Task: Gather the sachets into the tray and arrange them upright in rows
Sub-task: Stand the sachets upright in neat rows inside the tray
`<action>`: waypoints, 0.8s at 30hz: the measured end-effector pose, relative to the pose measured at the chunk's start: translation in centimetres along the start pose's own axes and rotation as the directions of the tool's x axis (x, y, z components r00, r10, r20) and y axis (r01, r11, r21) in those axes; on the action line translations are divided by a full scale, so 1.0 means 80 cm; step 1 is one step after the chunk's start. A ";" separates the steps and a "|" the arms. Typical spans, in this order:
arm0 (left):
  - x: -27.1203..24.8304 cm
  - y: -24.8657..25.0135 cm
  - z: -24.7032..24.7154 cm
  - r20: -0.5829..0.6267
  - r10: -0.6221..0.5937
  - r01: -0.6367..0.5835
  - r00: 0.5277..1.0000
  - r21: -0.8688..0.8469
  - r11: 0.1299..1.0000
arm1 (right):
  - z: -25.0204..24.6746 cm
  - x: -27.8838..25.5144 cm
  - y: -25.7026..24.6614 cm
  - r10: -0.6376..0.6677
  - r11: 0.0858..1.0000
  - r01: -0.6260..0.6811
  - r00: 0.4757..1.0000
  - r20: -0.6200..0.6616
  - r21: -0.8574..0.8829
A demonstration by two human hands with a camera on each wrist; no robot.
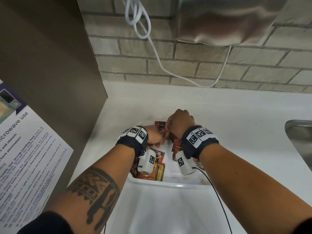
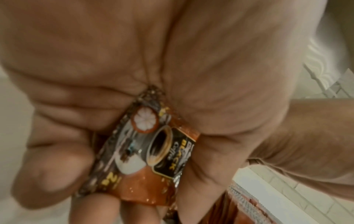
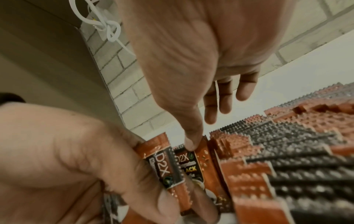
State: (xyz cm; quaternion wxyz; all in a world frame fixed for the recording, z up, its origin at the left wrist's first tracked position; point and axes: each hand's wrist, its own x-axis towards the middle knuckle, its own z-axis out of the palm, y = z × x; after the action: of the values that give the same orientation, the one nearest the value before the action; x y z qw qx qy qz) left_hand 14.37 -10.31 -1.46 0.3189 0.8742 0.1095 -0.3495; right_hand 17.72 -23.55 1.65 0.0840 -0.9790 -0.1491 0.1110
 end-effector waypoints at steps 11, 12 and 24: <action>0.002 -0.003 0.003 -0.011 -0.019 0.019 1.000 -0.050 0.999 | 0.000 0.001 0.004 -0.020 0.999 0.020 1.000 0.007 0.037; 0.001 -0.003 0.004 -0.015 -0.018 0.017 1.000 -0.057 0.998 | 0.000 0.001 0.004 -0.021 0.998 0.020 1.000 0.002 0.054; -0.009 -0.005 0.001 -0.007 -0.037 0.036 0.999 -0.126 0.991 | -0.013 -0.003 0.015 -0.026 0.972 0.042 0.997 -0.070 0.230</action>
State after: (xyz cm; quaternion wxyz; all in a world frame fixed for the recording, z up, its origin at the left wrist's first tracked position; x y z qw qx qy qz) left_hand 13.65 -10.02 -1.19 0.3663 0.8518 0.1488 -0.3437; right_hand 18.07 -24.88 2.43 0.2041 -0.9630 -0.1490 0.0933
